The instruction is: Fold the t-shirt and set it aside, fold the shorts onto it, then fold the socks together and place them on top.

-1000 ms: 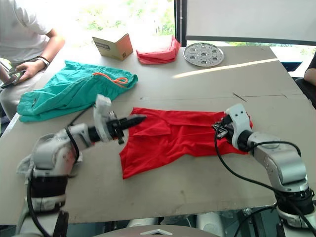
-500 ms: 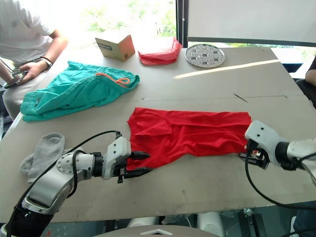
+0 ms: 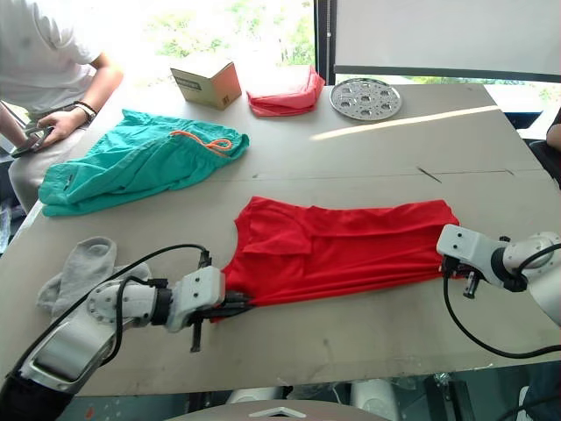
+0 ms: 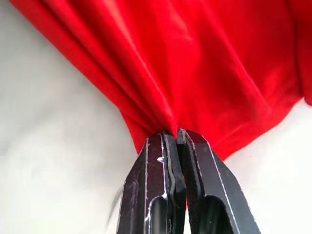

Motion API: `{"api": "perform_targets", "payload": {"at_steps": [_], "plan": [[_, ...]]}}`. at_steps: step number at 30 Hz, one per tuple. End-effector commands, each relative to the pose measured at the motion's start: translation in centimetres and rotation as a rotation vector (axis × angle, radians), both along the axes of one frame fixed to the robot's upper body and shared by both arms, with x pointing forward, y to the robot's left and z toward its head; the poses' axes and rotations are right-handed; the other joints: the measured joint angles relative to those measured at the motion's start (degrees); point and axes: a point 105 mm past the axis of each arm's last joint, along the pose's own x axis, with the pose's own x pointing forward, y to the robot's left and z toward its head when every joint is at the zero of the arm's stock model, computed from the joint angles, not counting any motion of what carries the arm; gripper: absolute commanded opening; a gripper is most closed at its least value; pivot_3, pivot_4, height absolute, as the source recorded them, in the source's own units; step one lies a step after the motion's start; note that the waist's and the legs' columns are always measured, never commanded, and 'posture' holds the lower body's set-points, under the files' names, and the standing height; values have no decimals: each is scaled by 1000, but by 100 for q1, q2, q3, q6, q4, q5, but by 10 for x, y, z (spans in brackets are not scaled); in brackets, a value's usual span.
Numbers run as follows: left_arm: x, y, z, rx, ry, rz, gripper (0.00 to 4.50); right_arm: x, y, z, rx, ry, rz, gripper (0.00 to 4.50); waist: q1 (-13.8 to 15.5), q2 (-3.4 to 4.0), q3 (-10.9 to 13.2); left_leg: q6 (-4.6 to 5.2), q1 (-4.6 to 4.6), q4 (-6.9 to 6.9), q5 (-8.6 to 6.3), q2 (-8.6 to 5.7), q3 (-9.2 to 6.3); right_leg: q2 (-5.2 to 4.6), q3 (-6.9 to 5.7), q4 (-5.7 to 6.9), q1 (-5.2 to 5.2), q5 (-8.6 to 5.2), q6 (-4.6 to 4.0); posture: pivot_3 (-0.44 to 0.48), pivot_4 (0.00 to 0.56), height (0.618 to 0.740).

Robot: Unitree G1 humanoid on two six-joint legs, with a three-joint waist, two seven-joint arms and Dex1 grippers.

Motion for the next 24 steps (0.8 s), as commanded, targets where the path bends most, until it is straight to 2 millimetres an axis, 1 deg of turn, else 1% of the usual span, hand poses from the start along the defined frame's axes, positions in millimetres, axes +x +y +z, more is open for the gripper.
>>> {"api": "perform_targets", "payload": {"at_steps": [1, 4, 5, 6, 7, 8, 9, 10, 11, 12, 13, 14, 16, 18, 19, 21, 23, 24], "plan": [[-17, 15, -6, 47, 84, -22, 60, -5, -8, 17, -17, -24, -23, 0, -6, 4, -1, -1, 2, -3, -1, 3, 0, 2, 1, -2, 0, 0, 0, 0, 150, 740], [-18, 14, -2, 22, 84, -7, 60, -11, 2, 17, 51, -31, 10, 0, -8, 6, 0, -1, 2, -2, -3, 3, 3, 3, 6, -4, 1, 0, 0, 0, 150, 740], [-17, 13, 1, 4, 75, 2, 60, -12, -1, 17, 41, -39, 17, 0, -5, 4, 0, 1, 1, -1, -4, 3, 3, 2, 5, -4, 0, 0, 0, 0, 150, 740], [-17, 11, 5, -28, 89, 18, 0, -17, -4, 14, 56, -21, 6, 646, 0, 4, 0, 2, 0, 1, -5, 3, 3, 3, 5, -4, 1, 0, 0, 0, 150, 740], [-17, 8, 10, -67, 108, 36, 0, -22, -3, 13, 93, -7, -11, 927, 3, 3, 0, 3, 0, 3, -5, 2, 3, 3, 3, -4, 2, 1, 1, 0, 150, 740], [-16, 5, 16, -118, 131, 62, 0, -25, -1, 15, 148, -13, -32, 1322, 16, -6, 3, 4, -1, 3, -5, 2, 3, 3, 2, -4, 2, 1, 1, 0, 150, 740], [-15, 2, 22, -165, 143, 94, 789, -26, 2, 18, 196, -43, -44, 1785, 21, -10, 5, 4, -3, 4, -6, 2, 2, 2, -1, -4, 2, 1, 1, 0, 150, 740], [-12, -2, 31, -244, 159, 139, 993, -27, 6, 22, 281, -75, -71, 2183, 21, -10, 7, 4, -5, 7, -6, 3, -2, 4, -5, -3, 2, 1, 2, 0, 150, 740], [-10, -4, 40, -326, 188, 188, 1531, -29, 10, 26, 378, -102, -100, 2730, 18, -12, 7, 5, -8, 8, -6, 3, -3, 5, -4, -2, 2, 2, 3, 0, 150, 740], [-8, -5, 48, -398, 225, 233, 1955, -30, 15, 32, 480, -126, -129, 3172, 18, -14, 8, 5, -9, 10, -6, 3, -4, 4, -4, -2, 3, 2, 3, 0, 150, 740], [-8, -5, 56, -465, 268, 273, 1955, -32, 18, 36, 558, -152, -146, 3172, 17, -17, 11, 5, -9, 15, -6, 3, -5, 4, -3, 0, 4, 2, 4, 0, 150, 740], [-7, -4, 62, -512, 291, 309, 1955, -34, 20, 38, 583, -185, -135, 3172, 15, -17, 11, 8, -10, 19, -8, 5, -8, 4, -3, 2, 4, 3, 4, 0, 150, 740], [3, 2, 70, -578, 282, 402, 1955, -35, 27, 41, 616, -245, -120, 3172, 9, -14, 10, 9, -7, 19, -9, 4, -9, 4, -2, 5, 5, 3, 4, 0, 150, 740], [17, 5, 81, -622, 267, 457, 1955, -32, 34, 40, 646, -272, -132, 3172, 7, -19, 9, 8, -2, 19, -8, 3, -9, 6, -1, 7, 6, 2, 4, 0, 150, 740], [24, 4, 85, -615, 246, 463, 1955, -32, 37, 38, 660, -263, -145, 3172, 16, -21, 9, 7, 0, 20, -8, 2, -8, 9, 0, 8, 9, 3, 4, 0, 150, 740], [44, 1, 94, -548, 187, 420, 1955, -32, 42, 27, 645, -223, -163, 3172, 38, -22, 9, 6, 3, 24, -7, -4, -10, 23, -4, 9, 13, 3, 4, 0, 150, 740], [61, 1, 92, -423, 134, 378, 1955, -26, 37, 22, 575, -240, -178, 3172, 62, -28, 9, 6, 12, 26, -7, -16, -13, 32, -21, 9, 25, 2, 2, 0, 150, 740], [75, 1, 90, -368, 126, 359, 1955, -18, 38, 26, 565, -249, -164, 3172, 51, -26, 10, 6, 20, 25, -7, -23, -10, 33, -20, 9, 33, 1, 2, 0, 150, 740]]}}
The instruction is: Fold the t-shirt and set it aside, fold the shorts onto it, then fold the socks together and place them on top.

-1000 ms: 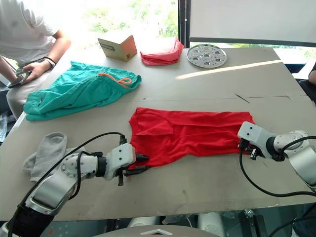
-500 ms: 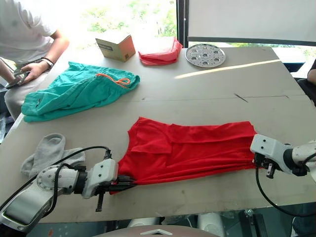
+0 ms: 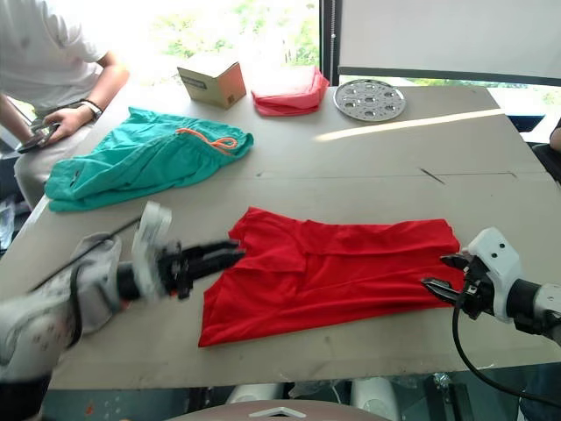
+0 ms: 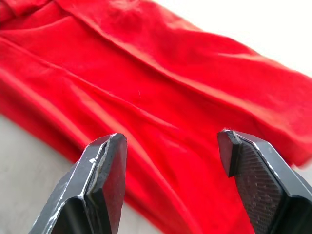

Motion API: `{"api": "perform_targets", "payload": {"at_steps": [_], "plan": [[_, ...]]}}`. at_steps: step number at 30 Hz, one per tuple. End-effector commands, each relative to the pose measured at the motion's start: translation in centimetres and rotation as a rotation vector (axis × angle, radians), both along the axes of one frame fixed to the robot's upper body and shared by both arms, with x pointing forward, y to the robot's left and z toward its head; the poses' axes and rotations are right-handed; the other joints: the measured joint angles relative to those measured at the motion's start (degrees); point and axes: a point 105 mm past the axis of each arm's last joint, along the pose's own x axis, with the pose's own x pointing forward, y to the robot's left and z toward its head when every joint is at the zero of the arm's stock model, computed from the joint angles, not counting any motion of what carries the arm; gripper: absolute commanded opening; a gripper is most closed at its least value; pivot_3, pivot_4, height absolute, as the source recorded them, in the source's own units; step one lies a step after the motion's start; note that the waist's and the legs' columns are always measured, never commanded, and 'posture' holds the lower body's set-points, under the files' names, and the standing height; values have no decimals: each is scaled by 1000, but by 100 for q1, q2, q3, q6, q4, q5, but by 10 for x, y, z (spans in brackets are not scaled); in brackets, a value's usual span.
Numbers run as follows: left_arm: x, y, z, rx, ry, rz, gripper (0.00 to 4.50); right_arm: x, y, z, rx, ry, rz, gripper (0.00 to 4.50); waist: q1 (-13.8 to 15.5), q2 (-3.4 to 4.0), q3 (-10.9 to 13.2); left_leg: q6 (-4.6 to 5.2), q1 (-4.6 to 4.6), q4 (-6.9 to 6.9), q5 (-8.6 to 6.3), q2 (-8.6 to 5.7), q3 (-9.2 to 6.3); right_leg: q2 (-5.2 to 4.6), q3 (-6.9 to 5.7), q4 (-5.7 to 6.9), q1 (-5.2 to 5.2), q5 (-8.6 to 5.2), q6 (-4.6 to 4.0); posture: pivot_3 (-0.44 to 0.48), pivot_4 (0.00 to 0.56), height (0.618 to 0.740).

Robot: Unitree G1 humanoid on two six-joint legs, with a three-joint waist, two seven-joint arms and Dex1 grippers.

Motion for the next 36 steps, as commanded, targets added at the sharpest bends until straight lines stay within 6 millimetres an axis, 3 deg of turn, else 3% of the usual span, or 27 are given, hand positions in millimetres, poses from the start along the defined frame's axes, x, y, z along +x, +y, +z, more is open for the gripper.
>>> {"api": "perform_targets", "payload": {"at_steps": [1, 2, 5, 6, 7, 10, 14, 19, 21, 23, 29, 33, 34, 36], "plan": [[34, 2, -10, 198, -24, -77, 1955, 22, -1, 14, -102, -53, 9, 3172, -27, 11, 6, 0, 10, -1, 0, -5, 9, 1, 7, -2, 6, -1, -1, 0, 150, 740], [46, 2, -13, 255, -40, -113, 1955, 29, 2, 21, -127, -53, 49, 3172, -47, 18, 16, 2, 18, 0, 1, -14, 15, 1, 11, -4, 12, -5, -8, 0, 150, 740], [72, 6, -20, 382, -31, -200, 2033, 36, 16, 40, -201, -4, 258, 3951, -87, 29, 29, 5, 16, 1, 3, -33, 22, 0, 23, -6, 8, -8, -13, 0, 150, 740], [77, 6, -21, 406, -29, -232, 2556, 41, 19, 46, -227, -7, 303, 4482, -97, 21, 31, 5, 19, -3, 2, -33, 18, 4, 20, -7, 8, -1, 0, 0, 150, 740], [83, 5, -19, 425, -32, -256, 2814, 51, 20, 53, -258, -28, 325, 4500, -111, 13, 31, 3, 15, -12, 2, -25, 7, 10, 9, -11, 3, -2, 3, 0, 150, 740], [101, 3, -19, 497, -45, -291, 4321, 85, 21, 62, -376, -68, 338, 4500, -166, 10, 36, -1, -10, -9, 3, 7, 5, 33, 8, -8, -23, -6, 9, 0, 150, 740], [117, 2, -29, 612, -45, -337, 4417, 124, 11, 50, -607, 0, 358, 4500, -218, 6, 33, -5, -62, 5, 5, 5, 10, 28, 9, 4, -70, -5, 11, 0, 150, 740], [121, 6, -64, 827, 25, -449, 4417, 155, -2, 23, -804, 168, 423, 4500, -200, 15, 28, -3, -80, 25, 6, -37, 13, 10, 6, 8, -77, 1, 21, 0, 150, 740], [117, 9, -72, 861, 71, -496, 4500, 159, -2, 16, -832, 205, 454, 3982, -177, 19, 22, 0, -80, 18, 8, -46, 3, -1, 0, 9, -73, 2, 22, 0, 150, 740], [118, 11, -76, 885, 74, -504, 4500, 161, -3, 14, -854, 233, 471, 3134, -175, 30, 15, -1, -80, 23, 8, -45, -15, -2, 0, 13, -71, 2, 23, 0, 150, 740], [102, 13, -79, 772, 132, -524, 1719, 163, -13, 17, -950, 212, 508, 6, -269, 51, -5, -6, -70, 26, 10, -42, -26, -3, 2, 19, -73, 1, 25, 0, 150, 740], [80, 12, -72, 614, 191, -458, 42, 182, 4, 26, -992, 94, 516, 0, -401, 64, -13, -23, -54, 9, 17, -57, -91, 0, 12, 71, -90, 0, 27, 0, 150, 740], [74, 9, -70, 572, 203, -424, 42, 189, 9, 28, -1007, 52, 511, 0, -426, 64, -13, -24, -39, 6, 16, -66, -119, 2, 17, 82, -87, -1, 27, 0, 150, 740], [39, 9, -64, 436, 259, -310, 42, 211, 37, 37, -1045, -88, 511, 0, -534, 68, -9, -26, -8, -16, 15, -88, -153, 3, 43, 86, -90, -1, 27, 0, 150, 740]]}}
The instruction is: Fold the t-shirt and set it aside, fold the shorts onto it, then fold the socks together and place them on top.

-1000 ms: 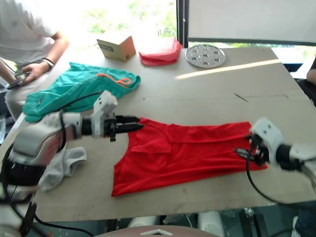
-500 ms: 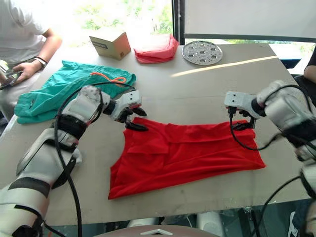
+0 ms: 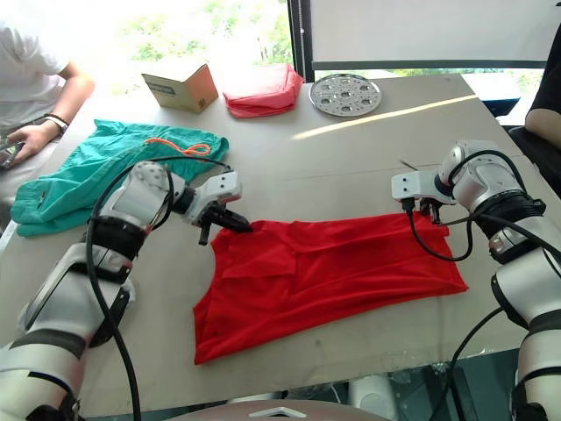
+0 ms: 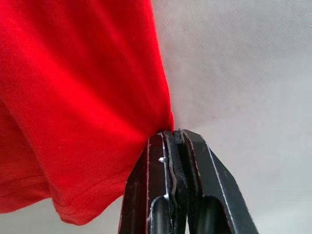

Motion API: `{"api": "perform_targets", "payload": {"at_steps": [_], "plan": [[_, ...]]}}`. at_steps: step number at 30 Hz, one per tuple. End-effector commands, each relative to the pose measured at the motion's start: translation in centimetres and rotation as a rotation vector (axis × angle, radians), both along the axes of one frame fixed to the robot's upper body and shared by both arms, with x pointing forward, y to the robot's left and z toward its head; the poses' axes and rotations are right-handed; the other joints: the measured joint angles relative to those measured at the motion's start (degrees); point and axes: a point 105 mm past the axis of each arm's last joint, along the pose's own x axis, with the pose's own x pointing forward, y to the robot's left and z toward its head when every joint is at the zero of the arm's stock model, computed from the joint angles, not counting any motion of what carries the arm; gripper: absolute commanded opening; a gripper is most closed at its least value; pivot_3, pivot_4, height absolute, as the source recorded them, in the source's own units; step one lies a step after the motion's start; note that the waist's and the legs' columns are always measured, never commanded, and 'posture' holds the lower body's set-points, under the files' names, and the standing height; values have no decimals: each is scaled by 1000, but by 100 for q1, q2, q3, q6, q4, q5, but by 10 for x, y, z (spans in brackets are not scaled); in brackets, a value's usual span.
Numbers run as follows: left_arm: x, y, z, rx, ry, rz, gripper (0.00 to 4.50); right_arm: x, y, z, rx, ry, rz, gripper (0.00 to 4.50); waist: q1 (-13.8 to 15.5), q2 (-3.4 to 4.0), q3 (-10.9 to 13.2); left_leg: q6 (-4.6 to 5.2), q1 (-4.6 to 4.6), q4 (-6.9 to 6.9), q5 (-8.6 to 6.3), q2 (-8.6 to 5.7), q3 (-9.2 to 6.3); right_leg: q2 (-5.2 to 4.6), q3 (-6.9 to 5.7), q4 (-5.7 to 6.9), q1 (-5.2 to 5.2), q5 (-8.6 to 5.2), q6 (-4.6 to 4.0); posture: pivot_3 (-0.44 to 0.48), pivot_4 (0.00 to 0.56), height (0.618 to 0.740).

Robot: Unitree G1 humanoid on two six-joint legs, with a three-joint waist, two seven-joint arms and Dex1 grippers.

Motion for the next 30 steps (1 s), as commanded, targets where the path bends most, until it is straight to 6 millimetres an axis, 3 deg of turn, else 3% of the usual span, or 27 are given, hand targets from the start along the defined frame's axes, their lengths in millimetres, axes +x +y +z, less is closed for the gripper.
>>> {"api": "perform_targets", "payload": {"at_steps": [1, 3, 6, 7, 10, 13, 15, 17, 18, 20, 21, 22, 24, 27, 30], "plan": [[-56, -10, -2, -150, 135, 182, 42, 32, 38, 26, 1, -203, 97, 0, -138, 1, 3, -1, 9, -4, 0, -9, -18, -1, 16, 2, -2, 0, 0, 0, 150, 740], [-85, -11, 2, -202, 135, 336, 42, 43, 72, 33, 36, -271, 157, 0, -212, 1, 4, -32, 28, -2, -18, -31, -100, 5, 88, 13, -18, 0, -1, 0, 150, 740], [-108, -17, 6, -300, 108, 584, 42, 52, 118, 45, 107, -389, 238, 0, -175, -1, 5, -70, 21, 5, -39, -45, -190, 34, 104, 19, -40, 2, -3, 0, 150, 740], [-111, -19, 7, -333, 91, 660, 42, 54, 130, 48, 116, -425, 264, 0, -137, -1, 4, -73, 20, 6, -39, -46, -196, 39, 104, 20, -40, 2, -4, 0, 150, 740], [-116, -28, 3, -461, -11, 987, 42, 53, 202, 69, 215, -641, 407, 0, -54, -5, 1, -83, 26, 9, -38, -68, -220, 39, 97, 21, -34, 3, -6, 0, 150, 740], [-117, -34, -2, -508, -17, 1174, 42, 46, 241, 79, 302, -750, 474, 0, 15, -15, 1, -93, 25, 9, -39, -70, -233, 34, 97, 18, -30, 6, -10, 0, 150, 740], [-122, -42, -12, -516, 15, 1241, 42, 39, 257, 73, 338, -755, 510, 0, 68, -17, -2, -124, 27, -1, -27, -68, -263, 39, 91, 19, -34, 5, -13, 0, 150, 740], [-136, -46, -26, -491, 66, 1266, 42, 34, 259, 53, 323, -672, 518, 0, 127, -19, -4, -126, 38, -10, -28, -68, -264, 40, 95, 17, -33, 5, -14, 0, 150, 740], [-143, -45, -30, -482, 84, 1268, 0, 33, 255, 46, 324, -636, 497, 465, 141, -18, -4, -126, 39, -11, -28, -70, -267, 39, 97, 17, -28, 4, -14, 0, 150, 740], [-151, -41, -32, -511, 106, 1262, 0, 39, 240, 45, 347, -622, 431, 962, 160, -19, -4, -126, 33, -11, -28, -74, -274, 40, 97, 17, -29, 4, -14, 0, 150, 740], [-153, -38, -30, -520, 103, 1247, 721, 43, 232, 47, 357, -629, 405, 1499, 165, -18, -3, -125, 34, -10, -29, -77, -276, 37, 98, 17, -26, 4, -15, 0, 150, 740], [-155, -36, -28, -528, 104, 1217, 906, 46, 225, 51, 398, -617, 358, 1862, 164, -17, -2, -125, 31, -10, -29, -80, -278, 38, 98, 13, -26, 4, -15, 0, 150, 740], [-163, -34, -19, -540, 123, 1076, 1848, 49, 211, 64, 669, -498, 132, 2787, 144, -16, -1, -124, 27, -10, -29, -80, -276, 37, 102, 8, -23, 4, -15, 0, 150, 740], [-168, -30, -3, -529, 109, 904, 3169, 52, 190, 78, 986, -330, -131, 2819, 113, -14, 0, -124, 31, -18, -29, -74, -282, 40, 103, 1, -20, 3, -17, 0, 150, 740], [-166, -22, 8, -488, 124, 770, 3169, 53, 170, 77, 1180, -193, -332, 2819, 92, -11, 1, -124, 38, -44, -29, -69, -285, 44, 101, -4, -23, -4, -29, 0, 150, 740]]}}
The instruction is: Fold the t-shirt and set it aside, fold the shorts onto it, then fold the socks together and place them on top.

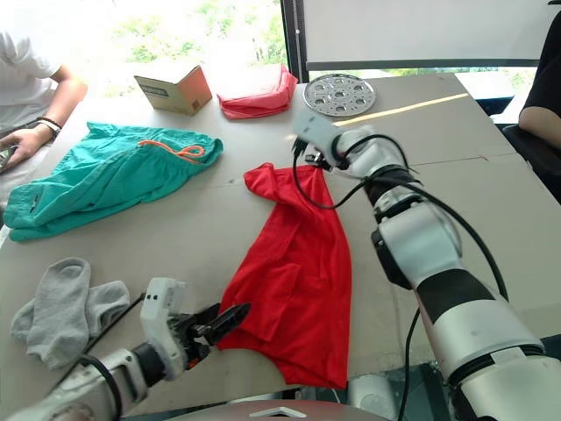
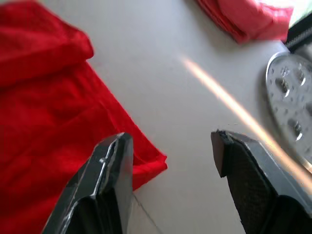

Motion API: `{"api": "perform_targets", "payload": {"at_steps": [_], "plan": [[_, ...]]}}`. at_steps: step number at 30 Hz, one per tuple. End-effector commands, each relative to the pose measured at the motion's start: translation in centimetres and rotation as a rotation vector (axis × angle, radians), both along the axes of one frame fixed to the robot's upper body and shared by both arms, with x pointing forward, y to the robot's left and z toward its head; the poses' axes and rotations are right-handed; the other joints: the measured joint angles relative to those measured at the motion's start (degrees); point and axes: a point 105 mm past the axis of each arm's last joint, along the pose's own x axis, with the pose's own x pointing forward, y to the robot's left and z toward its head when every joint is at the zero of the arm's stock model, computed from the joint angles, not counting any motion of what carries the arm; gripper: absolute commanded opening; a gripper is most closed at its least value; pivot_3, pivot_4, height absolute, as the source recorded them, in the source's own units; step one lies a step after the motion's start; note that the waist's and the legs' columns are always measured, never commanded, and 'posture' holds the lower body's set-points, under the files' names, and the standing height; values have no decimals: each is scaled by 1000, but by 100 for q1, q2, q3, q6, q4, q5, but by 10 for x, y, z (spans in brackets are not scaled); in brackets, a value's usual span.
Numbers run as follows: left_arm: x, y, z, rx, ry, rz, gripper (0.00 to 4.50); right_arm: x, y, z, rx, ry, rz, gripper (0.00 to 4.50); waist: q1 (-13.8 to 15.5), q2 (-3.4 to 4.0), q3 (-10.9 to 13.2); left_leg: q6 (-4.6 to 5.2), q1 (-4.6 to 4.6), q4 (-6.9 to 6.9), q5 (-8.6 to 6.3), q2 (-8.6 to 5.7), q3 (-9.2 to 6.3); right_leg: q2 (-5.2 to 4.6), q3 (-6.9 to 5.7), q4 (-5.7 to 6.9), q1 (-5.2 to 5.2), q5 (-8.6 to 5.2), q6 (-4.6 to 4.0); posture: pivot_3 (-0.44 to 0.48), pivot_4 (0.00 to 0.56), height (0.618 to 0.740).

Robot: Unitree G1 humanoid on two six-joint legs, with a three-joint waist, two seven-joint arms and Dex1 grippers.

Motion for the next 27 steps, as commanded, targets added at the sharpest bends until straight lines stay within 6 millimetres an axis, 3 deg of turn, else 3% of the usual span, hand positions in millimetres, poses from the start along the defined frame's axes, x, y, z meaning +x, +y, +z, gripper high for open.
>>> {"api": "perform_targets", "payload": {"at_steps": [1, 5, 9, 15, 19, 22, 24, 25, 27], "plan": [[2, 1, 16, -13, -20, -173, 3169, 0, -9, 13, 277, 129, -73, 2819, -12, 1, 0, 0, 2, -4, 0, 0, 1, 0, 1, 1, 0, 0, -1, 0, 150, 740], [24, 23, 17, 74, 6, -139, 3169, 1, -15, -14, 388, 223, -206, 2819, -41, -8, -8, 0, 22, -22, 0, -2, 10, -1, 6, 8, 3, 0, 0, 0, 150, 740], [27, 35, 13, 104, 52, -107, 3169, -2, -3, -30, 456, 289, -255, 2819, -146, -3, -4, -3, 24, -29, 2, 0, 10, -1, 9, 12, -2, 0, -1, 0, 150, 740], [12, 24, -3, 97, 119, -133, 3169, -9, 18, -43, 465, 333, -237, 2819, -161, -4, -5, -4, 30, -31, 2, -1, 11, 0, 12, 14, -1, 0, 0, 0, 150, 740], [0, 7, -25, 81, 179, -136, 3169, -18, 37, -38, 525, 392, -154, 2819, -127, -3, -6, -4, 31, -30, 2, -2, 10, -3, 13, 14, 1, 0, 0, 0, 150, 740], [-2, 3, -39, 92, 193, -96, 3169, -18, 38, -39, 483, 375, -142, 2819, -80, 13, -10, -4, 44, -32, 2, -4, 10, -6, 14, 12, 17, 0, 0, 0, 150, 740], [0, 1, -44, 68, 194, -71, 3169, -18, 35, -51, 403, 346, -171, 2819, -34, 39, -25, -3, 61, -36, 2, -8, 12, -9, 17, 6, 32, 0, -1, 0, 150, 740], [-1, -2, -46, 56, 197, -71, 3209, -18, 35, -55, 378, 331, -179, 2574, -6, 45, -28, -2, 71, -40, 1, -11, 18, -11, 23, -6, 34, -1, -1, 0, 150, 740], [0, -3, -52, 52, 202, -57, 2661, -17, 36, -58, 371, 311, -191, 2059, 24, 50, -33, -2, 73, -44, 1, -12, 24, -11, 29, -15, 36, -1, -1, 0, 150, 740]]}}
